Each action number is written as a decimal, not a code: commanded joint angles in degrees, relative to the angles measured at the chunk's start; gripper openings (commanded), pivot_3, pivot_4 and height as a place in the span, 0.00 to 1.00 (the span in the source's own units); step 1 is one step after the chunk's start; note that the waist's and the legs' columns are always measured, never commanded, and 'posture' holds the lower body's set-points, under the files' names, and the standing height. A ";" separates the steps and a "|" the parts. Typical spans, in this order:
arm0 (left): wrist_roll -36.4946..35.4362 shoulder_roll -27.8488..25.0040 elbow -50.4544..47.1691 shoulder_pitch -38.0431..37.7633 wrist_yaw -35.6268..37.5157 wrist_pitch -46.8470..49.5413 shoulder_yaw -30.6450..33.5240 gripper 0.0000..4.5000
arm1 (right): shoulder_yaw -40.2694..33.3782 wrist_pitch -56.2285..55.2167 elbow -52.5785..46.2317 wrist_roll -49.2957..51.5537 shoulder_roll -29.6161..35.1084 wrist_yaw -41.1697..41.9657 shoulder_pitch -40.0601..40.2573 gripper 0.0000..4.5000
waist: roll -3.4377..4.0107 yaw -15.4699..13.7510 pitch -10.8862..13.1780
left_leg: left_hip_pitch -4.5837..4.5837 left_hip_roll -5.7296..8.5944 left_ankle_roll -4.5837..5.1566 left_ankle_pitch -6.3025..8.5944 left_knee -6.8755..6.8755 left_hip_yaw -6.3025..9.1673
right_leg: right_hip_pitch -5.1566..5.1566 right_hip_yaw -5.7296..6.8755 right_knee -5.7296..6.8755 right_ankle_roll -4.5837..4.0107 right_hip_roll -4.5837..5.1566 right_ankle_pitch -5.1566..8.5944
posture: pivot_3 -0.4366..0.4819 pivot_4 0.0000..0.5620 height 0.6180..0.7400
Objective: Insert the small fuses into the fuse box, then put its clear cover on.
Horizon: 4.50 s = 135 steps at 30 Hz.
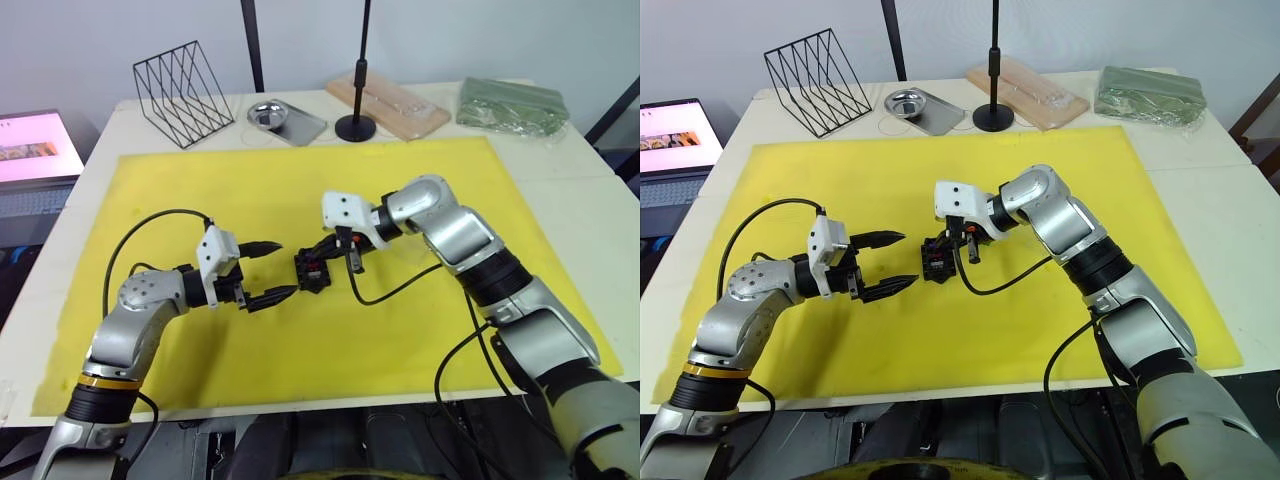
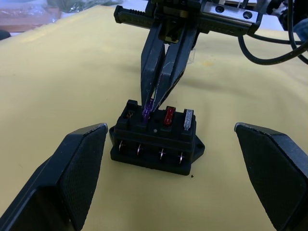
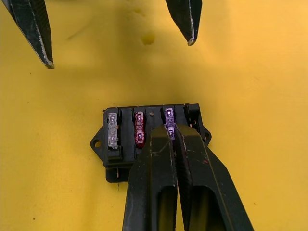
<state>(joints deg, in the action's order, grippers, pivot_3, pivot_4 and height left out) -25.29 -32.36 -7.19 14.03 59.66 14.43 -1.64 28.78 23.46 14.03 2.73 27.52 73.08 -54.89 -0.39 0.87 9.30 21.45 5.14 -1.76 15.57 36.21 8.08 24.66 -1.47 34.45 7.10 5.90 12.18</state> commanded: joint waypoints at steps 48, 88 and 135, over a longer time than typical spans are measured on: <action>2.40 1.15 4.79 1.49 2.08 -5.82 0.05 1.00 | -4.30 -0.91 2.60 -0.17 -2.29 1.52 -0.63 0.17 | 0.00 0.11 -0.02 | -0.03 0.00 -0.04 -0.02 0.01 0.00 | -0.01 0.00 0.06 -0.01 0.00 0.00 | 0.48 0.27 1.00; 1.86 0.44 2.84 1.57 2.61 -4.94 -0.03 1.00 | -8.26 19.07 -12.40 5.52 4.17 3.92 -1.00 0.01 | 0.00 -0.15 -0.02 | 0.00 0.01 -0.03 -0.02 0.03 0.02 | 0.02 0.00 0.08 -0.01 0.01 -0.01 | 0.48 0.27 1.00; 3.11 -4.42 -13.52 -5.26 10.39 -12.73 -7.53 1.00 | 5.83 40.71 -9.28 19.48 16.23 12.87 2.49 0.23 | 0.01 -0.23 -0.01 | -0.01 -0.05 0.39 0.27 0.10 -0.07 | -0.07 0.02 -0.08 -0.03 0.01 -0.04 | 0.48 0.27 1.00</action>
<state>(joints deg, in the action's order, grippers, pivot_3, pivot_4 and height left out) -21.93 -36.52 -19.06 8.93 70.64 2.16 -9.66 35.36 63.65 4.46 21.64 44.14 85.37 -51.16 -0.38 0.63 9.28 21.43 5.09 -1.37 15.83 36.30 8.00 24.58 -1.45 34.38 7.07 5.91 12.15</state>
